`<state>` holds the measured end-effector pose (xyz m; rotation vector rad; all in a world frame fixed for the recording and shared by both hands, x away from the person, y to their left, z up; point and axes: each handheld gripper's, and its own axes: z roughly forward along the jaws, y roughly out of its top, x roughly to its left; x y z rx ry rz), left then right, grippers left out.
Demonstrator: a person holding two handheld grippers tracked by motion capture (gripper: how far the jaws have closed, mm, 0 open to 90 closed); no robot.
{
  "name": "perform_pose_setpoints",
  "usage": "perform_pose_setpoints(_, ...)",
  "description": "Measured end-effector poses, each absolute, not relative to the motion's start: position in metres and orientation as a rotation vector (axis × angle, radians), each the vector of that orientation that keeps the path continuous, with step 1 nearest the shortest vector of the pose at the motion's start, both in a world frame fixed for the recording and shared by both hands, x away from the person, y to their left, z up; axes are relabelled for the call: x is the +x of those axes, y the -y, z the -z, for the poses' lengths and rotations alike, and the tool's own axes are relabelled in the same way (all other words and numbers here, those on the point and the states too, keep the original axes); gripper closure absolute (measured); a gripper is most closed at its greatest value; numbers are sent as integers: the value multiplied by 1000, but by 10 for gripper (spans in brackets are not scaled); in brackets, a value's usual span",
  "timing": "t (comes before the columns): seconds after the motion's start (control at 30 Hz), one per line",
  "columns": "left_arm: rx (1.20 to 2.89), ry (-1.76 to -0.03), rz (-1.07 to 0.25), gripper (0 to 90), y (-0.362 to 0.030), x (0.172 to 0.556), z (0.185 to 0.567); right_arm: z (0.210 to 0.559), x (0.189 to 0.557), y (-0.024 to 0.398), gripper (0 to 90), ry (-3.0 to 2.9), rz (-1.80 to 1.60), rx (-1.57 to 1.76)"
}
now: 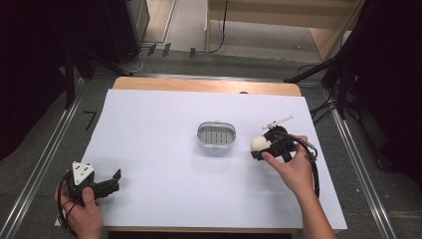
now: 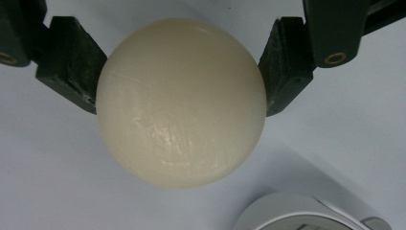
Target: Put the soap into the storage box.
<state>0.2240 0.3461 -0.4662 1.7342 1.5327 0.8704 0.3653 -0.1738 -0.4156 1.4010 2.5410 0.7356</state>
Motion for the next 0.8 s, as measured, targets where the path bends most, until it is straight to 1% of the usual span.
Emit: perform_pose_setpoints(0.8, 1740, -1536, -864, 1, -346, 225, 466, 395, 377, 141, 249, -2565, -757, 1330)
